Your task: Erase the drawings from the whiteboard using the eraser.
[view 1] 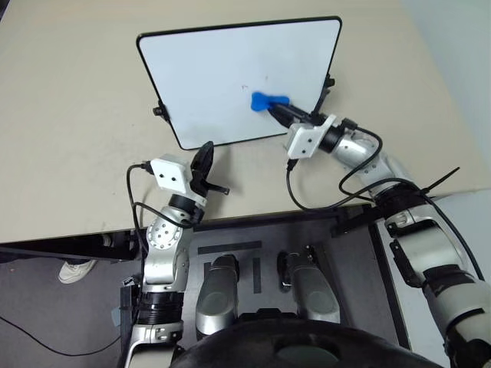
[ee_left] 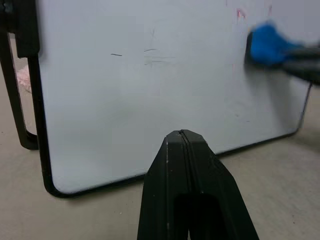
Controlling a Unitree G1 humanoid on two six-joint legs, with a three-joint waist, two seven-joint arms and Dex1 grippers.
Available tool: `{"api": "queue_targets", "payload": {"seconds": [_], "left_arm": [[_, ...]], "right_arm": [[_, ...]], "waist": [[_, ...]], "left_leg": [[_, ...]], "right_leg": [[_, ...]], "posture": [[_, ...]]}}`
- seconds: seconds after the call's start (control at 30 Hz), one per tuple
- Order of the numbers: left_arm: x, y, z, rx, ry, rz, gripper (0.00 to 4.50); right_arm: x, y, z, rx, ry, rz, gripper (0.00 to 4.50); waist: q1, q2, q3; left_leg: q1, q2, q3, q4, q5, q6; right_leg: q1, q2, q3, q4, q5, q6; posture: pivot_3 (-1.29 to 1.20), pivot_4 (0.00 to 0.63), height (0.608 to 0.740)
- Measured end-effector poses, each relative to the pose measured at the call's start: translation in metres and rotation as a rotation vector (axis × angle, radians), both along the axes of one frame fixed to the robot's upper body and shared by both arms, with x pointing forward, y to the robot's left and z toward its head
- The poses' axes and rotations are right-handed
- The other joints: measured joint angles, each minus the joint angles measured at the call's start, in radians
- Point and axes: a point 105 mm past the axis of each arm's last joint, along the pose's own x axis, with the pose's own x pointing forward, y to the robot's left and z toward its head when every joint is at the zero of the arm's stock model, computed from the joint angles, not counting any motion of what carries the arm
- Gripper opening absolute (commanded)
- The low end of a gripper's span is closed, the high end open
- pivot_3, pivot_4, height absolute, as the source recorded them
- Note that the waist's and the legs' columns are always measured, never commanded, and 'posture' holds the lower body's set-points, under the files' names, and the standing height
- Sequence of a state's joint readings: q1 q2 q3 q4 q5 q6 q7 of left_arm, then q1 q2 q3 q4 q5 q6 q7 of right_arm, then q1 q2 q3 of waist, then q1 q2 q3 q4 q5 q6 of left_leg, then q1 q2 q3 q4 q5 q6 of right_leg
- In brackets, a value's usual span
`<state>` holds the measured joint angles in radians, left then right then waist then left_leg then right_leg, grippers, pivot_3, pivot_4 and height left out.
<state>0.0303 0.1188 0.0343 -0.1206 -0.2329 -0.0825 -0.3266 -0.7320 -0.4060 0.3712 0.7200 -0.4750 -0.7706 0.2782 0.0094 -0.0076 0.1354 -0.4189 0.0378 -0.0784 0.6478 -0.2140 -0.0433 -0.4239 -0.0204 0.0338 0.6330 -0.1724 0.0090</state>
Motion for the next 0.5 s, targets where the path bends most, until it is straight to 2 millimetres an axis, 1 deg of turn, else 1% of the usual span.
{"api": "queue_targets", "payload": {"seconds": [0.03, 0.1, 0.27, 0.4, 0.5], "left_arm": [[0.0, 0.0, 0.0, 0.0, -0.001, 0.0, 0.0], [0.0, 0.0, 0.0, 0.0, -0.001, 0.0, 0.0], [0.0, 0.001, 0.0, 0.002, -0.002, 0.0, 0.0], [0.0, 0.001, 0.0, 0.005, -0.002, -0.001, 0.0], [0.0, 0.0, 0.001, 0.005, -0.004, -0.002, 0.0]], "right_arm": [[0.0, -0.002, -0.009, -0.019, 0.029, -0.007, 0.04], [0.0, -0.004, -0.016, -0.039, 0.051, -0.014, 0.04], [-0.001, -0.002, -0.015, -0.04, 0.045, -0.005, 0.04], [-0.002, 0.002, -0.008, -0.04, 0.008, 0.016, 0.04], [-0.002, 0.011, 0.015, -0.018, -0.081, 0.042, 0.04]], "waist": [[0.0, 0.0, 0.0], [0.0, 0.0, 0.0], [0.0, 0.0, 0.0], [-0.004, 0.001, 0.0], [-0.009, 0.001, 0.001]], "left_leg": [[0.0, 0.0, 0.0, 0.0, 0.0, 0.0], [0.0, 0.0, 0.0, 0.0, 0.0, 0.0], [0.0, 0.0, 0.0, 0.0, 0.001, 0.001], [-0.002, 0.0, 0.0, -0.001, 0.002, 0.003], [-0.003, 0.0, 0.0, -0.001, 0.002, 0.003]], "right_leg": [[0.0, 0.0, 0.0, 0.0, 0.0, 0.0], [0.0, 0.0, 0.0, 0.0, 0.0, 0.0], [0.0, 0.0, 0.0, -0.002, 0.0, 0.001], [-0.002, 0.0, 0.0, -0.004, -0.001, 0.001], [-0.006, 0.0, 0.0, -0.004, 0.0, 0.001]], "posture": [[0.0, 0.15, 0.74], [0.0, 0.15, 0.74], [0.0, 0.15, 0.74], [0.0, 0.15, 0.74], [0.0, 0.15, 0.74]]}}
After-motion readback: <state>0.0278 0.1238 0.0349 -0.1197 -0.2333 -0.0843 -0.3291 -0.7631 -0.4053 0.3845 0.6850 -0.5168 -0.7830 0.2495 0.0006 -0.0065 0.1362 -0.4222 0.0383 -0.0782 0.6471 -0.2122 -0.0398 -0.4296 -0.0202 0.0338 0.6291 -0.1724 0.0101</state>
